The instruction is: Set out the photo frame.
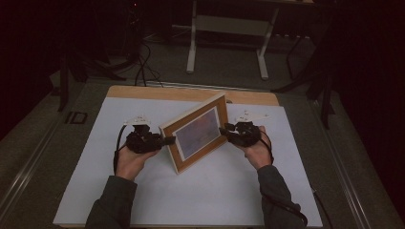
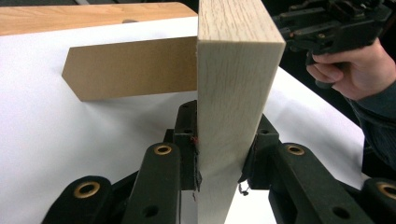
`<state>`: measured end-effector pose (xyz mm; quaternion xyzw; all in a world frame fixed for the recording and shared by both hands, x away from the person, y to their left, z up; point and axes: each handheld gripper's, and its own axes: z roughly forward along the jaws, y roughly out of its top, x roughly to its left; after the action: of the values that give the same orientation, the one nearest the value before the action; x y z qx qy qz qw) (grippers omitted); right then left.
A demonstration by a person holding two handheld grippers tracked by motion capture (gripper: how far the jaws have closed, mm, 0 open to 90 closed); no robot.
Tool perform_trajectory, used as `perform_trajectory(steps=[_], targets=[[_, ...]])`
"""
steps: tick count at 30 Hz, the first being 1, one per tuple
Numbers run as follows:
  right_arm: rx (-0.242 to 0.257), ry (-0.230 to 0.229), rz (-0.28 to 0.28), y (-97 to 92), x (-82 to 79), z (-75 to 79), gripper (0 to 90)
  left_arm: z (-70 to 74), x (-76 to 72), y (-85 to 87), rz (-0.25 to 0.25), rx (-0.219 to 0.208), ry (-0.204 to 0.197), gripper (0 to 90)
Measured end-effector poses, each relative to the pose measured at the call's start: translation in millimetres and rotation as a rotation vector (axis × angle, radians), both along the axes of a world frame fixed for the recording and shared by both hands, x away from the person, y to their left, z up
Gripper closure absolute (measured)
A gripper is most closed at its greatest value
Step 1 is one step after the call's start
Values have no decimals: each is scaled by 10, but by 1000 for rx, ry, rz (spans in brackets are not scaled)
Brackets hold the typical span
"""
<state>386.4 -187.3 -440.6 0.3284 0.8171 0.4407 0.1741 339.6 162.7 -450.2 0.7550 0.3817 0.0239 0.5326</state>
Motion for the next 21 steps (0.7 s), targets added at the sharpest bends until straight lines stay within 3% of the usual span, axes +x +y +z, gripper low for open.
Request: perform_trajectory(steps=[14, 21], targets=[[14, -2, -35, -82, 137, 76, 615, 1, 59, 72, -65, 3, 6, 726], [44, 31, -34, -91, 244, 69, 573, 20, 83, 129, -79, 23, 7, 726]])
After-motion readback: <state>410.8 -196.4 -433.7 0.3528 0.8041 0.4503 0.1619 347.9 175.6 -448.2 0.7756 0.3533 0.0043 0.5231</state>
